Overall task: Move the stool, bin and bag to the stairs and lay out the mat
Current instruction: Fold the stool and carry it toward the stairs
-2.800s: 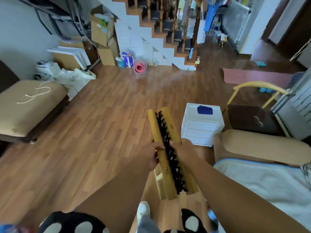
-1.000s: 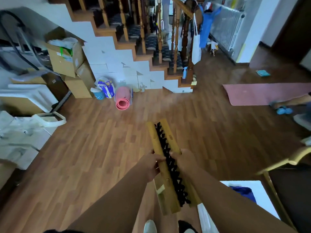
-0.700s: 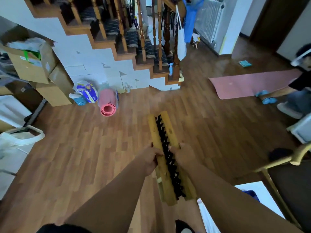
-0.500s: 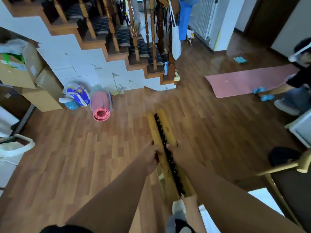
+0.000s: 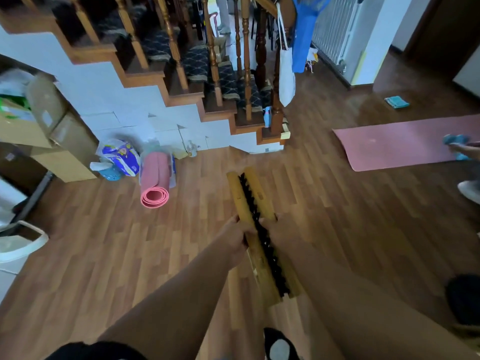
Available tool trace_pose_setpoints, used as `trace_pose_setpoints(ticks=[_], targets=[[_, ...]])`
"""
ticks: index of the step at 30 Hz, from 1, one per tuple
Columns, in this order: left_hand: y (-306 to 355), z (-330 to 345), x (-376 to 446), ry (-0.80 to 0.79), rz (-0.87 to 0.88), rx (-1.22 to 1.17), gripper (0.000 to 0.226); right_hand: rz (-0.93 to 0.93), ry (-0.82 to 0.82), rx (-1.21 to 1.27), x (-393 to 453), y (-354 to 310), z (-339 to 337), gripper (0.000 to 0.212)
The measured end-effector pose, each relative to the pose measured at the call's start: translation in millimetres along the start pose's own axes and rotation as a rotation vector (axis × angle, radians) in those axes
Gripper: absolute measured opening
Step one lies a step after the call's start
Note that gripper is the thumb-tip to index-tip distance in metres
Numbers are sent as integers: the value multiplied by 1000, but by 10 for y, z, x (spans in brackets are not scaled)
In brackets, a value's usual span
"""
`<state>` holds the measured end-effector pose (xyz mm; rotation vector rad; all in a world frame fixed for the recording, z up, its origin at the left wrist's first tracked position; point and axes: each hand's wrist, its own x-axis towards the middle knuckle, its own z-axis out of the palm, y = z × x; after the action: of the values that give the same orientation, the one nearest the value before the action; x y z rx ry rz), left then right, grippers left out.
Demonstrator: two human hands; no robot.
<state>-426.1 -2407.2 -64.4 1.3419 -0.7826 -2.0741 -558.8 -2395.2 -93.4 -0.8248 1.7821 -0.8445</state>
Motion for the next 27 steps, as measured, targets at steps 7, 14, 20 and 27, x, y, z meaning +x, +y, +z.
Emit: trace_pose_setpoints(ticks=[7,14,20,27], targets=[[580,-137,874,-90,-34,-35,55,34,33,62,721,-530,-55,29],[1205,-191,1920,-195,-121,91,52,57,153,138,1457,-1159,-110,27],[1497,-125,2476,-218,-238,217,58,45,249,171,2058,-1334,-84,11],[1775,111,3273,-101,-253,225,67,85,186,108,2697,-1585,-322,44]])
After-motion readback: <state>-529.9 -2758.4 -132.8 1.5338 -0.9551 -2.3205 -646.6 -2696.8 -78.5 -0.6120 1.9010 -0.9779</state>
